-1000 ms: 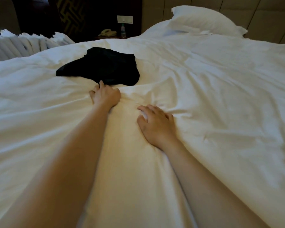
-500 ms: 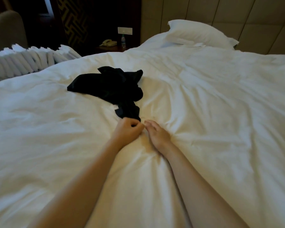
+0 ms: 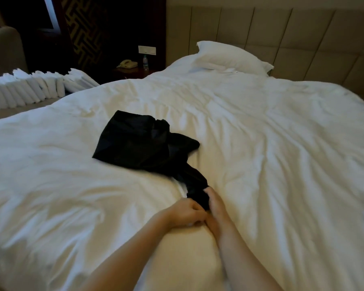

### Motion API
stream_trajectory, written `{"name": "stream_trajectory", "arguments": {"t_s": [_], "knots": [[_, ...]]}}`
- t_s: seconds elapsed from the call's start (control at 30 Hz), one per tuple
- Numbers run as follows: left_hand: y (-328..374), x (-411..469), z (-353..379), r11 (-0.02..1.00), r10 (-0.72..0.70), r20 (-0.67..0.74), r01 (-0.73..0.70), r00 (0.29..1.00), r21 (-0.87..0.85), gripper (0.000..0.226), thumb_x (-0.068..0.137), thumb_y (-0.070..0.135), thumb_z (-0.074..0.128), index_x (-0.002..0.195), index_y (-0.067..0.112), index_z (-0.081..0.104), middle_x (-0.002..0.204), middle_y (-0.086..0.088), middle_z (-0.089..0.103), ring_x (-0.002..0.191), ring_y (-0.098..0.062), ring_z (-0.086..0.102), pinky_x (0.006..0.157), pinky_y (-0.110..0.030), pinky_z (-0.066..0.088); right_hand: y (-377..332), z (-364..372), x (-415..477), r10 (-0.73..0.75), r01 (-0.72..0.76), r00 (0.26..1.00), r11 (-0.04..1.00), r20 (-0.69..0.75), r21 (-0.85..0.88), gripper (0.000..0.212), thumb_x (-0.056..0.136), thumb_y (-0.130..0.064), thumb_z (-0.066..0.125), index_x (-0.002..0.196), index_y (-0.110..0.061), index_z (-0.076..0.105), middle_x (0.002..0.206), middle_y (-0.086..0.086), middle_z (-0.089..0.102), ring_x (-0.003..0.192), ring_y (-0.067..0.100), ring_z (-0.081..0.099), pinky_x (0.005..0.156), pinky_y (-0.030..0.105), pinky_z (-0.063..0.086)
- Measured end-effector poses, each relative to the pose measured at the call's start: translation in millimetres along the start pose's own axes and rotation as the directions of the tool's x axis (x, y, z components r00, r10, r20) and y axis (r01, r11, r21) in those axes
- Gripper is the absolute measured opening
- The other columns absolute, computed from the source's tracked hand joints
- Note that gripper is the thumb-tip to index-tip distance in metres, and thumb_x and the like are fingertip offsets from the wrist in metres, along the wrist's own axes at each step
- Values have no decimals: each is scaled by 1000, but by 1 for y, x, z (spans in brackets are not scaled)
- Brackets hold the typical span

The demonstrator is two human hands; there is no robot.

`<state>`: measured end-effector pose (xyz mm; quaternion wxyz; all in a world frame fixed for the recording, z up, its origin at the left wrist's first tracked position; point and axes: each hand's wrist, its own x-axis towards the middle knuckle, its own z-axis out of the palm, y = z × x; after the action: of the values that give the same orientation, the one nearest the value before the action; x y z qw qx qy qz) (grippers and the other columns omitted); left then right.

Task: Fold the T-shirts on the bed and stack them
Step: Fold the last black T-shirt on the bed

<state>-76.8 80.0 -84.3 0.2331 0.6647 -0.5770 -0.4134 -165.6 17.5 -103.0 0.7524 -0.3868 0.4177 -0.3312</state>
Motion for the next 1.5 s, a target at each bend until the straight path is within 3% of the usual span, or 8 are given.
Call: {"name": "stream_trajectory", "arguments": {"t_s": [0.23,0.4,0.53,0.63,0.8,0.97,1.2,1.5], "knots": [[36,-36,36,992,102,173,-114,980,61,19,77,18,55,65,32,61,58,16,56,59,2,50,67,-14,40,-22,-29,-64,-51,10,976,981,-210,-194,27,85,-1,42,62,-13,37,61,5,35,59,18,34,53,29,29],[64,-52,53,972,231,-84,-234,969,-30,21,81,5,56,93,22,60,78,10,54,73,-5,53,69,-15,41,-55,-67,-115,-128,23,935,952,-330,-306,28,82,-6,48,59,-15,35,61,5,35,59,19,33,54,30,29],[68,-55,53,741,320,-362,7,875,672,63,81,27,55,139,24,32,132,0,36,123,-22,34,101,-30,25,-75,-102,-160,-84,15,921,983,-381,-181,13,71,-16,47,63,-12,37,61,9,39,58,25,40,51,29,37],[63,-56,64,587,214,-383,195,898,785,74,87,36,54,147,20,15,145,-6,29,131,-27,33,105,-34,26,-91,-127,-197,-105,72,920,992,-377,-100,33,87,-4,32,56,-12,38,43,7,40,50,22,37,45,26,33],[77,-57,88,785,137,-326,98,935,611,28,92,21,49,119,13,49,117,-6,56,106,-28,56,73,-33,41,-90,-173,-203,-117,-50,864,948,-490,-314,30,84,-1,36,58,-14,35,56,6,36,50,20,37,50,28,31],[83,-80,126,782,213,-241,-17,947,623,27,91,20,48,117,15,54,116,-5,56,109,-26,55,85,-33,44,-71,-197,-217,-275,-123,877,665,-395,-736,22,88,-1,38,84,-11,57,86,6,56,68,17,50,56,25,37],[81,-119,185,825,311,-186,-168,932,540,30,89,32,52,116,19,58,111,-2,59,106,-20,54,84,-29,43,-40,-177,-231,-193,-18,962,661,-193,-750,56,87,-25,55,140,-23,34,136,5,43,121,25,48,91,32,41],[85,-139,173,975,94,122,-66,988,-214,20,87,14,64,102,19,54,93,1,56,87,-11,55,81,-22,45,-19,-184,-252,-301,95,950,522,-79,-848,18,84,-14,59,69,-11,48,64,3,46,62,17,46,59,27,30]]}}
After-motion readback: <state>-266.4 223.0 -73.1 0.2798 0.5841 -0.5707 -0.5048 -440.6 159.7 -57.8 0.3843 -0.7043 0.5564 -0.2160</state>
